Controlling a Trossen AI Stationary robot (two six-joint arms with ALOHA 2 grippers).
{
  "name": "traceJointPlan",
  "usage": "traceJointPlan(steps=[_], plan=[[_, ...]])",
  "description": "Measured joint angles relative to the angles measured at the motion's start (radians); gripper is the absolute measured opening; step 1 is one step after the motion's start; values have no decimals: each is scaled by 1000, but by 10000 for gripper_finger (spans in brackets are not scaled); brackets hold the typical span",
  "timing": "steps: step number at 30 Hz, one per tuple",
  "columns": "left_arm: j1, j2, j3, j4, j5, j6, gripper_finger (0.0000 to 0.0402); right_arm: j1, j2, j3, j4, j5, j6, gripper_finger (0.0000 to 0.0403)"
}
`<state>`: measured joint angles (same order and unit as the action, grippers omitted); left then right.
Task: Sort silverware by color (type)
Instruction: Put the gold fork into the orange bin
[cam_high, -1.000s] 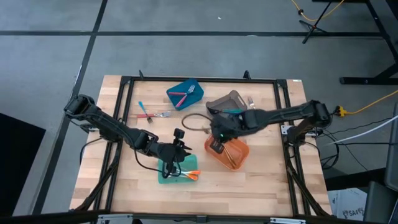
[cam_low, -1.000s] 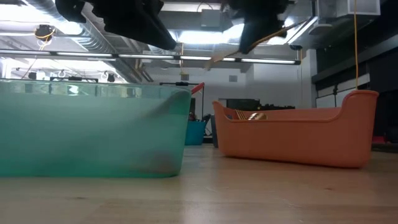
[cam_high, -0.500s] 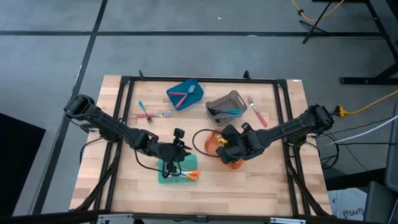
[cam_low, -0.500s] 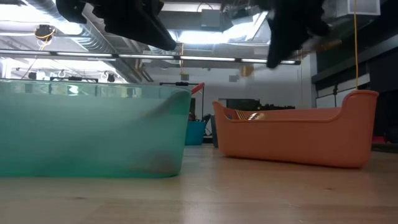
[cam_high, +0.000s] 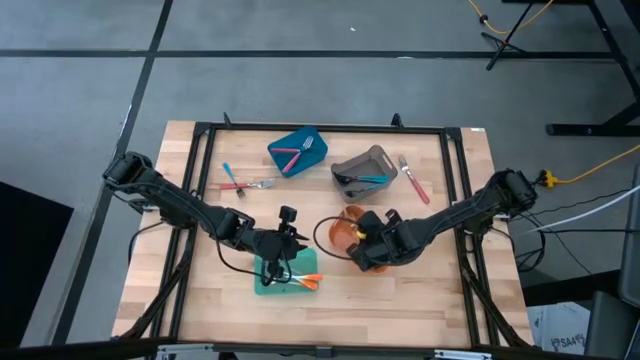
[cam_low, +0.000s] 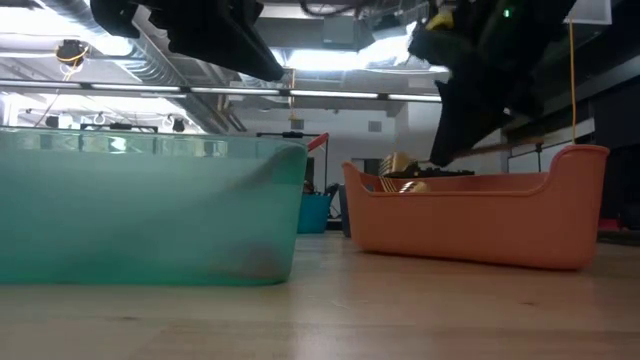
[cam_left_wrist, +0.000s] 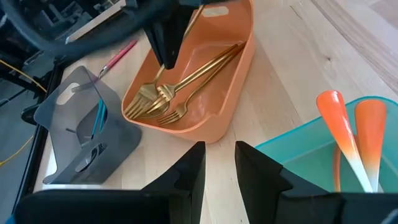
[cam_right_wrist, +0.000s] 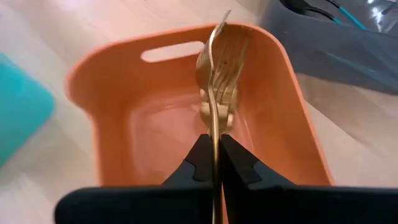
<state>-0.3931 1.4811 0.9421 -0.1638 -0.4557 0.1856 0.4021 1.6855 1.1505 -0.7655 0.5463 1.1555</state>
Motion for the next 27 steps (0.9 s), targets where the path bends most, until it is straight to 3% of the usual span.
traceJointPlan(steps=[18, 27], plan=[[0, 0, 0, 0, 0, 0, 82, -3, 0, -33, 39, -146, -1, 0], [0, 0, 0, 0, 0, 0, 82, -3, 0, -33, 39, -146, -1, 19]])
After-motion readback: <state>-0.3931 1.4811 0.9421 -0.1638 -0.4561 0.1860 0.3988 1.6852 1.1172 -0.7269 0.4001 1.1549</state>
